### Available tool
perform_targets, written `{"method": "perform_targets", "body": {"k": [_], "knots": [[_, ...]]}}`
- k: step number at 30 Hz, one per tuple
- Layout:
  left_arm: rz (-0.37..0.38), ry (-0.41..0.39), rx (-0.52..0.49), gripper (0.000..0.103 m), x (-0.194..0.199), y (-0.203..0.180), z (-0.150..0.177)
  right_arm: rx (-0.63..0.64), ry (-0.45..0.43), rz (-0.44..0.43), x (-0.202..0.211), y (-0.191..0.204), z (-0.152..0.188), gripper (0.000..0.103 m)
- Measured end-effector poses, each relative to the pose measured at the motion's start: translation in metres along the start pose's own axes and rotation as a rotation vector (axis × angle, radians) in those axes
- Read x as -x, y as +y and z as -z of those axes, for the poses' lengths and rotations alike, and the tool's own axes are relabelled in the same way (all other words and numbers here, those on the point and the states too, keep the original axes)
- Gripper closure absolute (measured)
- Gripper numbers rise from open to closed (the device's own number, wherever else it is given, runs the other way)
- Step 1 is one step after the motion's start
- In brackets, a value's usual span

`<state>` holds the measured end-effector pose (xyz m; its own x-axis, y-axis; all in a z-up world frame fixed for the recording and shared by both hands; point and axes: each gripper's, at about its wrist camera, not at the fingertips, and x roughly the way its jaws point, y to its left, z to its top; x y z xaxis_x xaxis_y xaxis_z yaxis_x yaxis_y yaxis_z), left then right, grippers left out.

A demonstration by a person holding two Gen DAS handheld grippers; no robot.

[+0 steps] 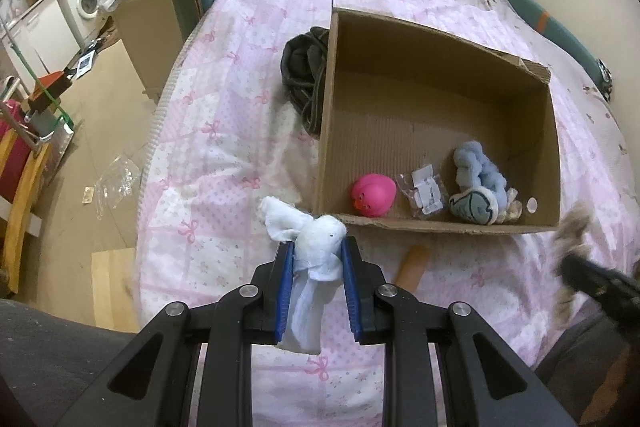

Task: Organize soft objects
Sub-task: 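Carry the white sock and lace scrunchie into the box and open both tools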

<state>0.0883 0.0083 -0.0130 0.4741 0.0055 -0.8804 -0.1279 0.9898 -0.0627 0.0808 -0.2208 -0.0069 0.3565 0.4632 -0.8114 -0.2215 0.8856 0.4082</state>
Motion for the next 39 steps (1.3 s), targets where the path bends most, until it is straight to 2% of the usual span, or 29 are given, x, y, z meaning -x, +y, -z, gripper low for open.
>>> {"method": "perform_targets", "body": {"k": [8,12,16,23,28,33,39], "knots": [[0.022,-0.069,-0.021,0.082,0.030,-0.017,-0.041,0.024,-0.151,-0.023,0.047,0.000,-0.019,0.084],[0.023,-0.148,-0.103,0.082,0.029,-0.039,-0.069,0.031,-0.196,-0.011,0.051,-0.007,-0.035,0.084],[0.043,-0.153,-0.140,0.082,0.014,-0.053,-0.089,0.027,-0.220,0.005,0.041,-0.018,-0.056,0.084],[0.058,-0.157,-0.185,0.082,-0.018,-0.070,-0.102,0.021,-0.218,0.026,0.013,-0.030,-0.093,0.084],[0.088,-0.150,-0.222,0.082,-0.037,-0.076,-0.097,-0.014,-0.192,0.024,-0.016,-0.041,-0.100,0.084],[0.126,-0.070,-0.159,0.082,-0.058,-0.070,-0.096,-0.015,-0.119,0.046,-0.037,-0.040,-0.094,0.084],[0.065,-0.052,-0.158,0.082,-0.070,-0.074,-0.095,-0.015,-0.101,0.095,-0.046,-0.048,-0.094,0.084]]}}
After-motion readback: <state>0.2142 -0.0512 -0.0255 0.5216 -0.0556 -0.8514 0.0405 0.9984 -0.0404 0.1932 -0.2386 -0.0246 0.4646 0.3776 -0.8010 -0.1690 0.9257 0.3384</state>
